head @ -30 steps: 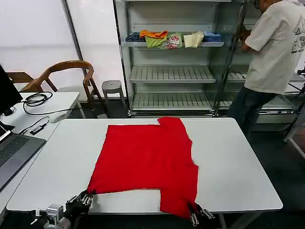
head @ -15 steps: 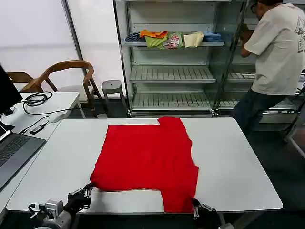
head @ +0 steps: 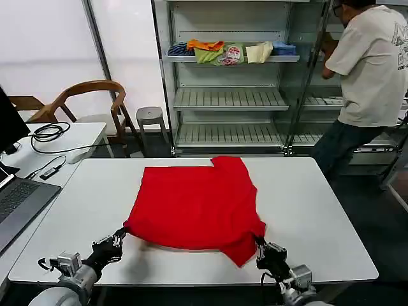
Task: Fold and organize the clothes.
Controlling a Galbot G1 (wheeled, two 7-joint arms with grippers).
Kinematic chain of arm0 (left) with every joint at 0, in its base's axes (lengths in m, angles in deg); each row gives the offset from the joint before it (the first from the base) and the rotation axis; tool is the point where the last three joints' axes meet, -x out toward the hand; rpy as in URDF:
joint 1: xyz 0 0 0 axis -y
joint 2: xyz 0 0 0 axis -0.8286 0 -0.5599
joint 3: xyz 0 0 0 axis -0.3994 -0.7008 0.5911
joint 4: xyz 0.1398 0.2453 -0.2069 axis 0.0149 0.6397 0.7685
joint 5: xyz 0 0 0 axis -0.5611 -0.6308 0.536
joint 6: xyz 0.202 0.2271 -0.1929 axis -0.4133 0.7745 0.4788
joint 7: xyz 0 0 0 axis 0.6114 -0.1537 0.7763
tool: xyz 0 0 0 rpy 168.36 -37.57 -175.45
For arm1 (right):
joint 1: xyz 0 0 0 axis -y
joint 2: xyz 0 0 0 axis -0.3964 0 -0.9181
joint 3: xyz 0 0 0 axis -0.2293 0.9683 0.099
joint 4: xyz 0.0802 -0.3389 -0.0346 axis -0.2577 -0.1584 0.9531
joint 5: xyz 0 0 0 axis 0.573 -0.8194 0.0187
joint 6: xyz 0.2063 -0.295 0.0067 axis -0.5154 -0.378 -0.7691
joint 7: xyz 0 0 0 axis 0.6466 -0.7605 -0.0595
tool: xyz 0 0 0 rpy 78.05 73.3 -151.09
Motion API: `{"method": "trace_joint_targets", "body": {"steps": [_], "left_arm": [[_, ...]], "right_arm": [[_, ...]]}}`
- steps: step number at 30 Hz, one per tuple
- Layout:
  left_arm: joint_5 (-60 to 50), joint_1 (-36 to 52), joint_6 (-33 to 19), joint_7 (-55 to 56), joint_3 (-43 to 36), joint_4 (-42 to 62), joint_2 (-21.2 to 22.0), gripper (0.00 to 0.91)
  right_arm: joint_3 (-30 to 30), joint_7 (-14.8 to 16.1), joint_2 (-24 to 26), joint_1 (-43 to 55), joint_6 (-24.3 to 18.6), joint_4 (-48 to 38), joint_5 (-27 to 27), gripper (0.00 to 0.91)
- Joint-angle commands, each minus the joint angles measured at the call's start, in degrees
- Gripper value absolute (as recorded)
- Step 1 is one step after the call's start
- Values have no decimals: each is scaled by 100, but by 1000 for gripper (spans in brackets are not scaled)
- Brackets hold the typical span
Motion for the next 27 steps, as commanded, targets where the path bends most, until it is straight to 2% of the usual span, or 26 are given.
{"method": "trace_joint_targets", "body": {"steps": [1,15,27], "left_arm": [[206,527,-265,-59,-87,386,-33,0],[310,1423,-269,-68,-394,1572,-49,0],[298,1643,-298,-100,-559,1833,-74,0]], "right_arm": [[212,117,-117,1109,138,-736,-63,0],[407,306,-355,1872,18,-1719,-458,0],[487,356,-490,2349,-80,-2344,-595,0]]}}
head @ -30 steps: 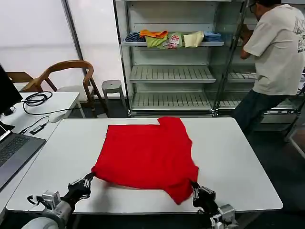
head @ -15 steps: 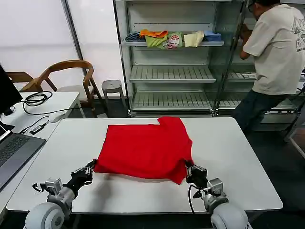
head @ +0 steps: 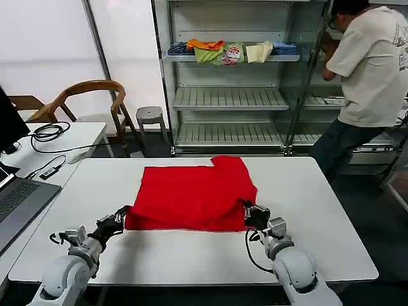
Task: Fold and organize the clothes.
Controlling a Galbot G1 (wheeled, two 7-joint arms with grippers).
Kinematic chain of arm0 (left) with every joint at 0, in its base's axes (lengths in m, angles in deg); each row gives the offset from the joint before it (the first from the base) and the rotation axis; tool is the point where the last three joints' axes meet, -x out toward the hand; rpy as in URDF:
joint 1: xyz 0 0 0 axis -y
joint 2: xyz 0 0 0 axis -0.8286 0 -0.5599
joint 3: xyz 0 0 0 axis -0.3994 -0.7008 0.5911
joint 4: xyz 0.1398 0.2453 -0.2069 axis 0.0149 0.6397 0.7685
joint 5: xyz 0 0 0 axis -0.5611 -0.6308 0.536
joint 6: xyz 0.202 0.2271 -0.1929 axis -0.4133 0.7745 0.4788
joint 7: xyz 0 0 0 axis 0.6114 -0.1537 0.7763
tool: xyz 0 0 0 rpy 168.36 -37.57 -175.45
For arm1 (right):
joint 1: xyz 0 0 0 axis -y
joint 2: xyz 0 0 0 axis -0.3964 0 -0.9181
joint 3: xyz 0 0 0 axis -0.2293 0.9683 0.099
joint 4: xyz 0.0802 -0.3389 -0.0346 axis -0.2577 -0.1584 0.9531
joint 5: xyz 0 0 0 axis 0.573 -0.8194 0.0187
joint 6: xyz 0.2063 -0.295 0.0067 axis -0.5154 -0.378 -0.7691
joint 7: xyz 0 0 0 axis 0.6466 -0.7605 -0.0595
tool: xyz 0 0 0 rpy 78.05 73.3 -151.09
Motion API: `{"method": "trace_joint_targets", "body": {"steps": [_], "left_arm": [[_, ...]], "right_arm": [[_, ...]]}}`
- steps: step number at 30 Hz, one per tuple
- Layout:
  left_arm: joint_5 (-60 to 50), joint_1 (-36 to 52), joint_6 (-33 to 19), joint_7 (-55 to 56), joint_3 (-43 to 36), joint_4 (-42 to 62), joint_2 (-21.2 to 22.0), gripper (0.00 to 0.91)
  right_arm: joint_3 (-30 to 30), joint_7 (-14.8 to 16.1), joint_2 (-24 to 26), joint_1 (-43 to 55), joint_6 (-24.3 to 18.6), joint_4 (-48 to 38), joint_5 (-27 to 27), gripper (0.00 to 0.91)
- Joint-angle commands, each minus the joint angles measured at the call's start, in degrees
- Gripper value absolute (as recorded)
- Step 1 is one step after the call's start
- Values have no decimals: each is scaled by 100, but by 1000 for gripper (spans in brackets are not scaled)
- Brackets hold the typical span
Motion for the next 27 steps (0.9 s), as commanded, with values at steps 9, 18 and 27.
{"method": "trace_joint_targets", "body": {"steps": [9,18,27], "left_arm": [[-36,367,-34,-46,-157,515,-48,0],[-103,496,-53,-112,-327,609,-97,10],[-150,637,-106,-116,-430,699,-96,907]], "right_arm": [[32,43,-39,479,-55,-658,-151,0],[33,62,-48,472,-131,-775,-158,0],[28,30,-92,475,-146,-889,-370,907]]}}
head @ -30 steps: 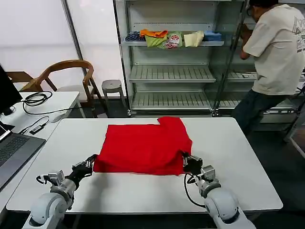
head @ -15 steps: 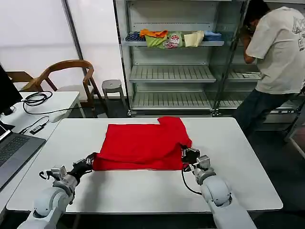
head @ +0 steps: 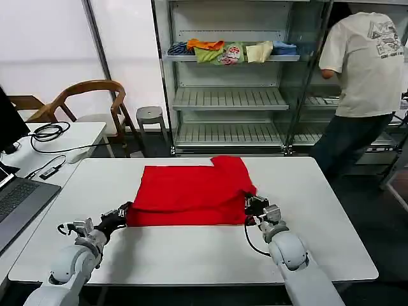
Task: Fold and organize the clothes.
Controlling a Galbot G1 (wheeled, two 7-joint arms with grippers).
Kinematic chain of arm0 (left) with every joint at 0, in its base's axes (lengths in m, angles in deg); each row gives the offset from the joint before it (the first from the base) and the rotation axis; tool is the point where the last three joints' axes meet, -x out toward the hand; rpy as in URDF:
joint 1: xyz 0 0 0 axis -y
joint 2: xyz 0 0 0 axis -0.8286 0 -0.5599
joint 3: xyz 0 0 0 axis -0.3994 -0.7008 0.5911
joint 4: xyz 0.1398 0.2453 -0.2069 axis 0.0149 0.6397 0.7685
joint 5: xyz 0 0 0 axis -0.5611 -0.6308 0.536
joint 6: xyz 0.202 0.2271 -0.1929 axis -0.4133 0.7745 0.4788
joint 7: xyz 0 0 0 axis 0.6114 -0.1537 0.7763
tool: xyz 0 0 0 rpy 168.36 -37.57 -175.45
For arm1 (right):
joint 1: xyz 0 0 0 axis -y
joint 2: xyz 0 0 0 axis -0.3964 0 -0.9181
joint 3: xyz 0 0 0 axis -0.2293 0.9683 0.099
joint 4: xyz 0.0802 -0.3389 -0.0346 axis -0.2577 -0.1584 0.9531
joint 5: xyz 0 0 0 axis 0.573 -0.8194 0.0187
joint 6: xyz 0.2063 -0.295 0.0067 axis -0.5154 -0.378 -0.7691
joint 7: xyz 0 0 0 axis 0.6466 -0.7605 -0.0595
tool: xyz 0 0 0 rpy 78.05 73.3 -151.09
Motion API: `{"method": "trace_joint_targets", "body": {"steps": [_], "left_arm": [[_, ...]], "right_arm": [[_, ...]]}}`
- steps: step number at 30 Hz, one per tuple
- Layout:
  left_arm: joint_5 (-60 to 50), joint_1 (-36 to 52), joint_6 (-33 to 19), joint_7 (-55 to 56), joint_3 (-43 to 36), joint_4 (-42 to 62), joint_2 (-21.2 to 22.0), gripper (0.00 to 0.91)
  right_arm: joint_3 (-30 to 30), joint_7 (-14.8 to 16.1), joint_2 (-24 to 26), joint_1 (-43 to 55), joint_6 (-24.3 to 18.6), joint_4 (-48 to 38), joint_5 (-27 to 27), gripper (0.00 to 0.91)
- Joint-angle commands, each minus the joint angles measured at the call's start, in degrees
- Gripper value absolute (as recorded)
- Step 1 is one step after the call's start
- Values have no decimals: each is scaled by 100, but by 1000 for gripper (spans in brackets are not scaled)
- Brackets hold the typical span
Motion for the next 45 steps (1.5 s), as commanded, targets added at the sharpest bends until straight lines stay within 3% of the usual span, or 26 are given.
{"method": "trace_joint_targets", "body": {"steps": [1,11,21,27,45], "left_arm": [[-14,70,-14,-11,-28,68,-2,907],[-179,4,-89,0,24,58,-82,907],[-30,-558,-116,22,371,-647,-328,907],[-188,-1115,5,108,314,-1221,-250,907],[-388,-828,536,1048,54,-894,-6,907]], "right_arm": [[0,-38,-28,53,-42,-156,-211,907],[-205,-133,-174,139,-253,-318,-216,907],[-522,-268,5,-972,38,1027,370,907],[-600,-391,72,-1560,192,1478,545,907],[-544,-843,45,-1565,330,1134,736,907]]}}
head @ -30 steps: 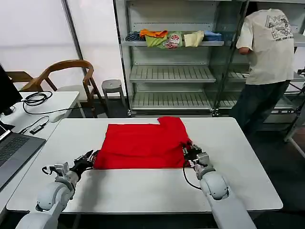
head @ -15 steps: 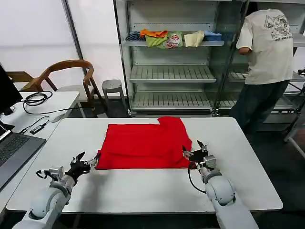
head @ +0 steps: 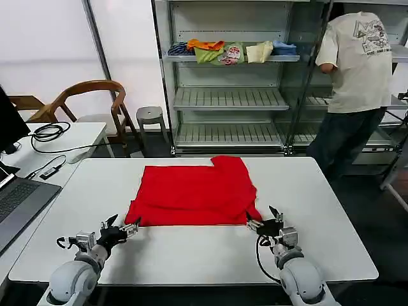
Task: Fold and organize the clothes.
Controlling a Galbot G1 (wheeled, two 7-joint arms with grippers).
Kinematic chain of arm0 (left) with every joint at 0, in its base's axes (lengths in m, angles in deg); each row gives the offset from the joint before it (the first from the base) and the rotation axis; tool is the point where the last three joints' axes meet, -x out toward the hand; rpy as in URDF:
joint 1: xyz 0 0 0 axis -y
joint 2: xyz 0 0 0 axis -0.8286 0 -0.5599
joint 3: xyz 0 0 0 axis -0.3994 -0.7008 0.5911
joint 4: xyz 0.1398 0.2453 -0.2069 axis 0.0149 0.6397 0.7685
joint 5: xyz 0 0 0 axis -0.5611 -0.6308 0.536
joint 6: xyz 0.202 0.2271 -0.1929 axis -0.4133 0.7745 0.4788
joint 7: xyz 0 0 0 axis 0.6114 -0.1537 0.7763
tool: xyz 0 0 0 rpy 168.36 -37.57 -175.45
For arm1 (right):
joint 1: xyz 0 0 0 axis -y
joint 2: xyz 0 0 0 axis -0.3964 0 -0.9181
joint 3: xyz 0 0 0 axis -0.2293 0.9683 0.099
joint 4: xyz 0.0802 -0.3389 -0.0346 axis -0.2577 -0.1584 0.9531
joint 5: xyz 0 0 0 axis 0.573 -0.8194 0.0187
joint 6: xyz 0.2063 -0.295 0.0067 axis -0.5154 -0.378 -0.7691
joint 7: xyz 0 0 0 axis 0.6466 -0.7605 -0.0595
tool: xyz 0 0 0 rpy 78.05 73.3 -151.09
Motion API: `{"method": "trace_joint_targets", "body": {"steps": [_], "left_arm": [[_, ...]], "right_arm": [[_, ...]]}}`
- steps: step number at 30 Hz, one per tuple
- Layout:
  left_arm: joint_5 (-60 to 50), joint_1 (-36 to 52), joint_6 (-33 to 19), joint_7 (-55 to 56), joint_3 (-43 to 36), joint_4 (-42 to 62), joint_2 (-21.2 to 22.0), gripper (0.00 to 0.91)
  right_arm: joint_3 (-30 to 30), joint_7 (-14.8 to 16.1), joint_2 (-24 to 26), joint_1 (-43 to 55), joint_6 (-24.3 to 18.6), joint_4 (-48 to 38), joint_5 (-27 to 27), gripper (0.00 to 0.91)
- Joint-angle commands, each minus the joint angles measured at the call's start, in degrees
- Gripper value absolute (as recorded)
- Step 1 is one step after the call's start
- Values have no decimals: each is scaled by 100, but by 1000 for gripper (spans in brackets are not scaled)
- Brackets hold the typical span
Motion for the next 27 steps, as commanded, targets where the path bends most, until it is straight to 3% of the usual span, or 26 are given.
{"method": "trace_joint_targets", "body": {"steps": [1,17,18,19,20,21,27], "left_arm": [[-31,1,165,335,-18,-9,14,907],[-65,90,238,334,-12,145,139,907],[-73,108,248,341,-21,177,147,867],[-85,139,250,355,-30,205,157,302],[-90,150,251,368,-44,234,162,60],[-90,176,257,365,-53,258,171,20],[-78,210,231,316,-90,288,201,20]], "right_arm": [[7,-194,9,-66,69,-79,153,907],[87,-216,61,84,140,-169,326,907],[89,-216,65,84,139,-174,328,806],[91,-214,67,82,138,-178,329,322],[92,-217,72,76,145,-181,327,71],[92,-215,74,74,151,-181,327,0],[71,-156,108,67,172,-190,429,0]]}}
